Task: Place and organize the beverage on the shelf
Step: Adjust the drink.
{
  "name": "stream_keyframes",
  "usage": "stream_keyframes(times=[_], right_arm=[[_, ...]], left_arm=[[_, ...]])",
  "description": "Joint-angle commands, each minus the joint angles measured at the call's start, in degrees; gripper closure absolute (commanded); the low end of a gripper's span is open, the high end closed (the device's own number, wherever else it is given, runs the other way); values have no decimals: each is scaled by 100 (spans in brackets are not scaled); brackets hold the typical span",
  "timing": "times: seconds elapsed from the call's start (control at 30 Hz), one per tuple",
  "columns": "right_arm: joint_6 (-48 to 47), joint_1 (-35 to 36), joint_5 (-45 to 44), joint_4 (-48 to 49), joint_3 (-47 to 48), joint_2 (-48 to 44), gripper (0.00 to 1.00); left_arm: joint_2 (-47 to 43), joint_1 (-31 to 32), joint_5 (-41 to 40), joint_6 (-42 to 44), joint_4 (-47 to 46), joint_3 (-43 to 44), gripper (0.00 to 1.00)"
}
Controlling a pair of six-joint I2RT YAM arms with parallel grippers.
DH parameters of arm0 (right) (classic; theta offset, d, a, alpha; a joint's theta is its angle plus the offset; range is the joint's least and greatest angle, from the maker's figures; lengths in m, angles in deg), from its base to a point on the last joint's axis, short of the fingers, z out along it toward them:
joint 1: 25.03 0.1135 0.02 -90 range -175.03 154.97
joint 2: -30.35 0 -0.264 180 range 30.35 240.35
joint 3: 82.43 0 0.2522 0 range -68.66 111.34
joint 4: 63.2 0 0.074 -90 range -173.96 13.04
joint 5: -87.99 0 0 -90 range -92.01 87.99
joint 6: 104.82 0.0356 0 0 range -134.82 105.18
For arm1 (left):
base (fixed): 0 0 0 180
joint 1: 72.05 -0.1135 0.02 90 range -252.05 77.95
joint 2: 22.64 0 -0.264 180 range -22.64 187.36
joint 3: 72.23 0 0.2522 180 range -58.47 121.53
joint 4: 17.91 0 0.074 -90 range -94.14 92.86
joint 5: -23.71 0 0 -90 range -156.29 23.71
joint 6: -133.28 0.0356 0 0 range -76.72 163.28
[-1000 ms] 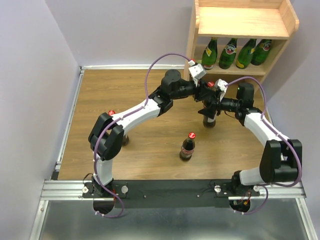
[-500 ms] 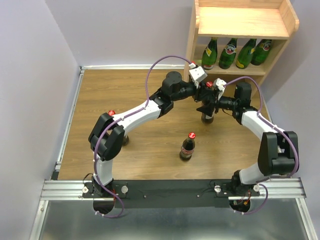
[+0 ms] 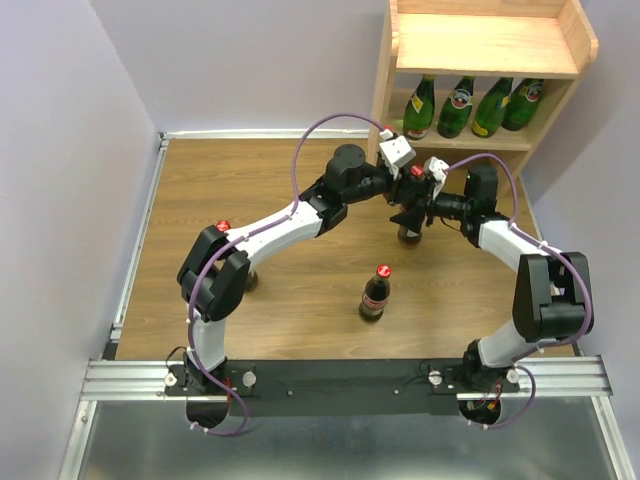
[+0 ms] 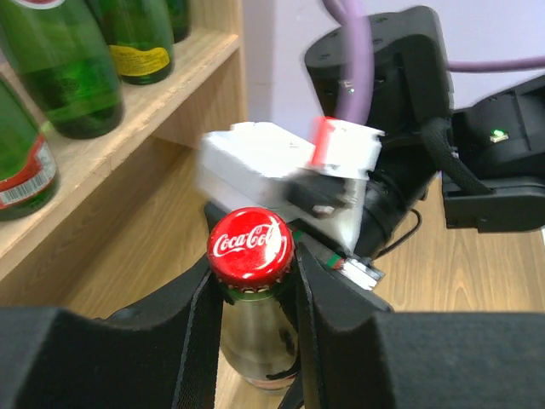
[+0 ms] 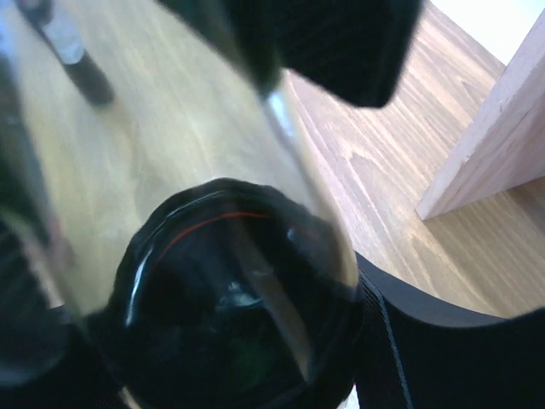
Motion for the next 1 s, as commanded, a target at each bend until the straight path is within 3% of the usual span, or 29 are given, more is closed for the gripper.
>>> stream_keyframes(times=[0.0, 0.07, 0.3, 0.33, 0.37, 0.97], right_arm=[[750, 51, -276, -118, -3, 171, 22], [750, 42, -267, -127, -21, 189, 16], [645, 42, -276, -136, -73, 198, 10], [619, 42, -258, -145, -82, 198, 1], [575, 51, -284, -171, -82, 180, 0], [-1280, -186, -118, -883, -627, -593, 0]], left_arm=[[-111, 326, 256, 688, -490, 6, 100], [-119, 335, 239, 697, -481, -12, 100], [-163, 335, 239, 715, -490, -91, 100], [-172, 335, 221, 715, -490, -108, 100], [-198, 335, 221, 741, -490, -117, 100], [-664, 335, 37, 952, -578, -776, 100]])
